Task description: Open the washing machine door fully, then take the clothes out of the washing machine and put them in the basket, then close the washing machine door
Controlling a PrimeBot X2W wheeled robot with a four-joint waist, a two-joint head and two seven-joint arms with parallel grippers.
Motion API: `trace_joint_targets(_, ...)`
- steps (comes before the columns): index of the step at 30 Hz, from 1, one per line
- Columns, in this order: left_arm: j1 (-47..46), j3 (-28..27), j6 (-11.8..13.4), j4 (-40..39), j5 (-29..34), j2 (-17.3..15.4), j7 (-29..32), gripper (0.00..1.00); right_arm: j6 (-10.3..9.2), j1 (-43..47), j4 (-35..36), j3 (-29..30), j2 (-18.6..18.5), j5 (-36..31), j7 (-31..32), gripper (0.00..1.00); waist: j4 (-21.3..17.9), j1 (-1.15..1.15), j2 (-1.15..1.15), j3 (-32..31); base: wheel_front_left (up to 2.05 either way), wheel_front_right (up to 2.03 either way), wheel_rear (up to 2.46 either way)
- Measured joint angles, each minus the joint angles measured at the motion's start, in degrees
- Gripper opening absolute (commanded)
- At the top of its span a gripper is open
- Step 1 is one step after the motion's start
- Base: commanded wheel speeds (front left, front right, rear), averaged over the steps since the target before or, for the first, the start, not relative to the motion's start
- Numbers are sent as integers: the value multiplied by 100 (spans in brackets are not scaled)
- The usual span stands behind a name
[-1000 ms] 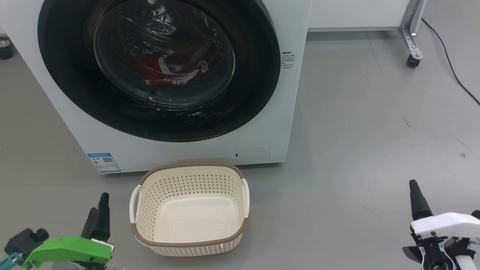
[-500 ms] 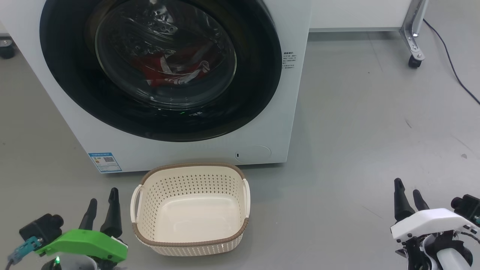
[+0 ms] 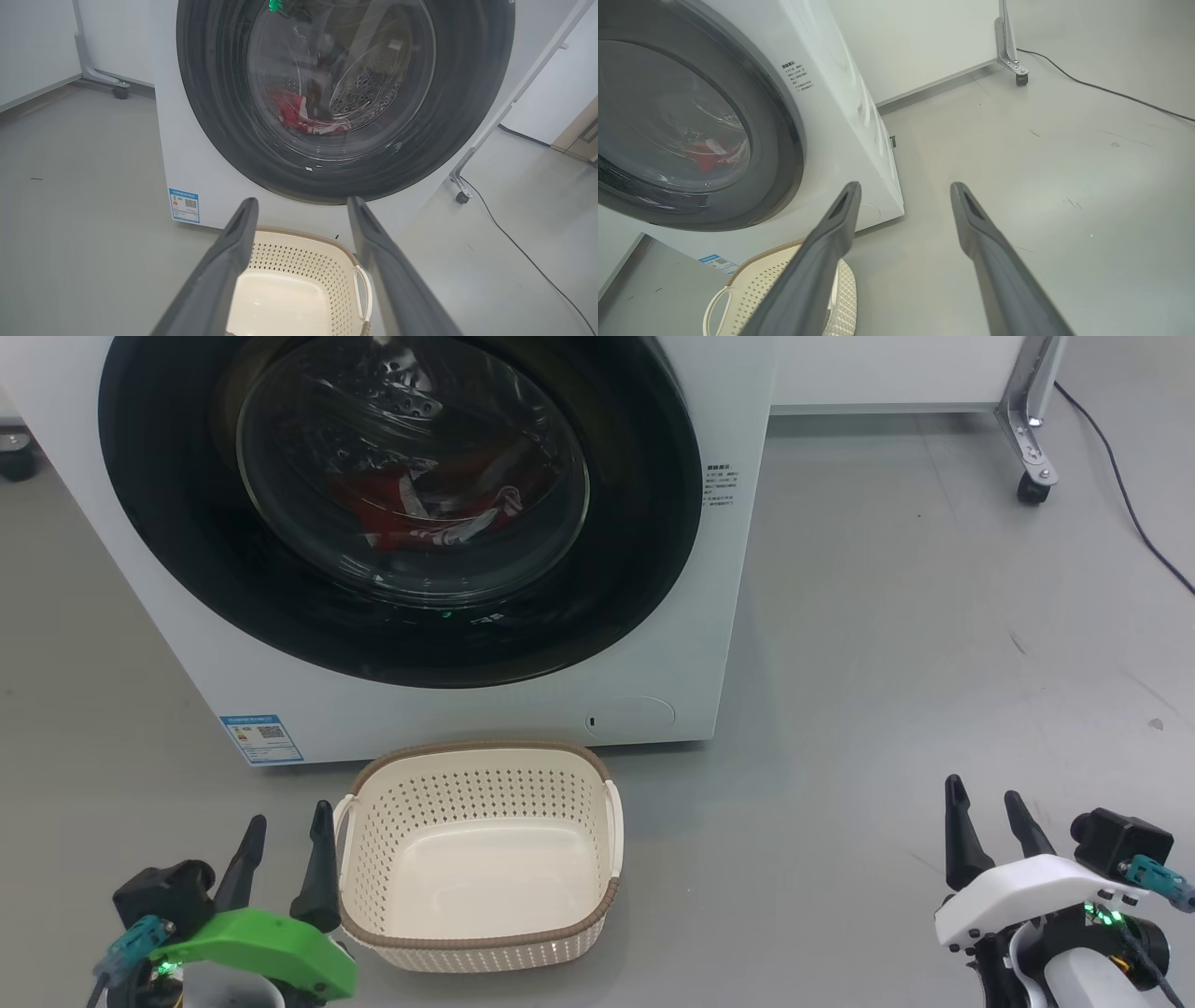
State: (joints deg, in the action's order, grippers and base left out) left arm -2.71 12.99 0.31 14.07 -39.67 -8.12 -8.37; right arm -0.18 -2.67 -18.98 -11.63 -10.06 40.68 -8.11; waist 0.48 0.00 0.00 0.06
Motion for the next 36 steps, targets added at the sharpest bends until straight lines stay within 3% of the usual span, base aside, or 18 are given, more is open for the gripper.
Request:
trace_joint_targets(19, 0, 249, 248, -14, 1464, -2, -359, 100, -246, -25, 9, -482, 0, -1469, -366, 100, 55, 0, 0, 7, 0, 0, 0)
trace_joint_targets(36, 3, 242, 394, 89, 2186, 31, -591, 100, -402, -22, 15, -631, -25, -2406, -590, 100, 43, 0, 0, -38, 0, 0, 0)
